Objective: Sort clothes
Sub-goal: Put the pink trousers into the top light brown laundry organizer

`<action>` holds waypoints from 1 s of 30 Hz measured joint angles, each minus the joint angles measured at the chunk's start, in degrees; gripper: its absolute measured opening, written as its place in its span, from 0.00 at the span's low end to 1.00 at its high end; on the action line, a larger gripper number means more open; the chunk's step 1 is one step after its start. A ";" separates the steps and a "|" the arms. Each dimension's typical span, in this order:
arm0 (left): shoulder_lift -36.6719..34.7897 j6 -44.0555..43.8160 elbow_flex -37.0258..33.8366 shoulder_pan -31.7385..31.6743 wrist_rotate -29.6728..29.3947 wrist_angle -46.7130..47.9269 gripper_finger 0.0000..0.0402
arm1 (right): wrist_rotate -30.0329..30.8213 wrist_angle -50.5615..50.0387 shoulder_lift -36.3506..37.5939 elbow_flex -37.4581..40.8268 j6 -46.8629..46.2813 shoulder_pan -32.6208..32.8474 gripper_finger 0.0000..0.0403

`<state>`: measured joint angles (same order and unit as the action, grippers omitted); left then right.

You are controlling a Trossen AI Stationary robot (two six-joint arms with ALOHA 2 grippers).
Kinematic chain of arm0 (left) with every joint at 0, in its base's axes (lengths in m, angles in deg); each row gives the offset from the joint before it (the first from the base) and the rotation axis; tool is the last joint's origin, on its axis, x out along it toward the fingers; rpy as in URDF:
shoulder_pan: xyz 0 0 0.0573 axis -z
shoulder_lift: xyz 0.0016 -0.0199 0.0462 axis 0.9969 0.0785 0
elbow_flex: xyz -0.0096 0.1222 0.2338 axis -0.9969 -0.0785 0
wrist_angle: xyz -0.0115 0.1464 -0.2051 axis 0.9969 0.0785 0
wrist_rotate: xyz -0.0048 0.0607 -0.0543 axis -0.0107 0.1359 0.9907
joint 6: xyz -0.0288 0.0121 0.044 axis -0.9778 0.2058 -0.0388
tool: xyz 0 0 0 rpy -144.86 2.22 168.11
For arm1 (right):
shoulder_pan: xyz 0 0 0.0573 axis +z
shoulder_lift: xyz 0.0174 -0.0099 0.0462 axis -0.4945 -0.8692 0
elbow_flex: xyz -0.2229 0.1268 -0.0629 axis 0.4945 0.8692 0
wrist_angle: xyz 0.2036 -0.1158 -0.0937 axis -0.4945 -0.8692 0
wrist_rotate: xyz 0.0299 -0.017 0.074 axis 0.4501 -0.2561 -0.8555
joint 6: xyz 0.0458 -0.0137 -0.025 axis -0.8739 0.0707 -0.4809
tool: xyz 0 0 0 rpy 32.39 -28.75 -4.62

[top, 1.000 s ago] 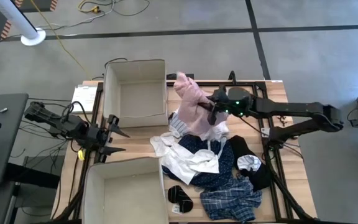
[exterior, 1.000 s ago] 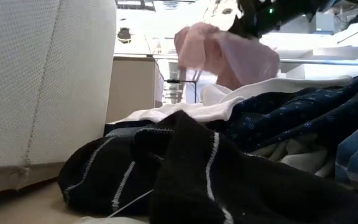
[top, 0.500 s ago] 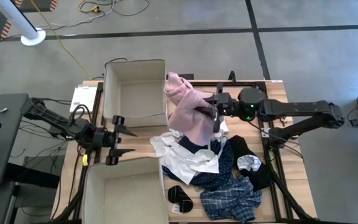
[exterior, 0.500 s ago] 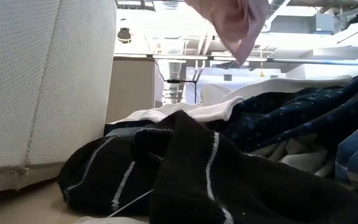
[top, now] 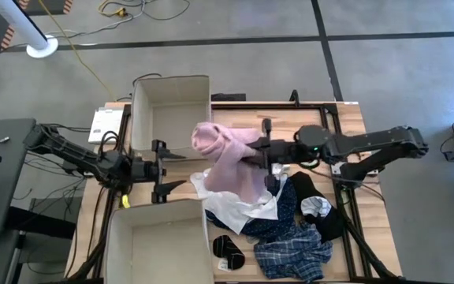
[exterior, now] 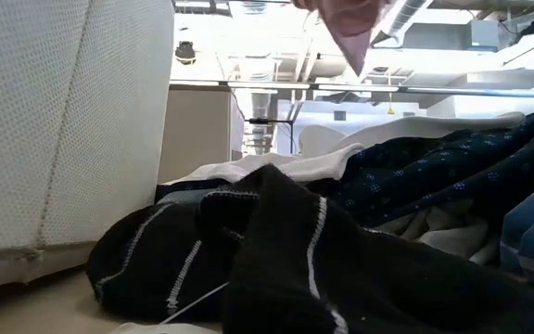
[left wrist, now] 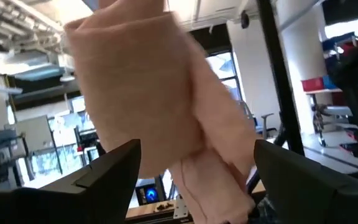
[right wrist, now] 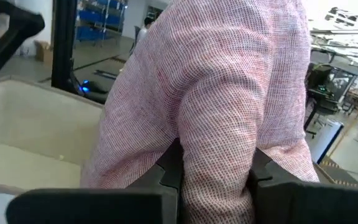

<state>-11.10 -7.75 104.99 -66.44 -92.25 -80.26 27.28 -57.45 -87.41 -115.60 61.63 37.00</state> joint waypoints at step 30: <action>6.31 -12.76 9.14 -0.36 4.69 7.08 0.98 | 5.25 -8.32 -13.46 -16.10 13.18 3.51 0.21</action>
<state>-4.78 -20.51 114.13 -66.80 -87.56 -73.17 32.53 -65.77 -100.87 -131.71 74.81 40.52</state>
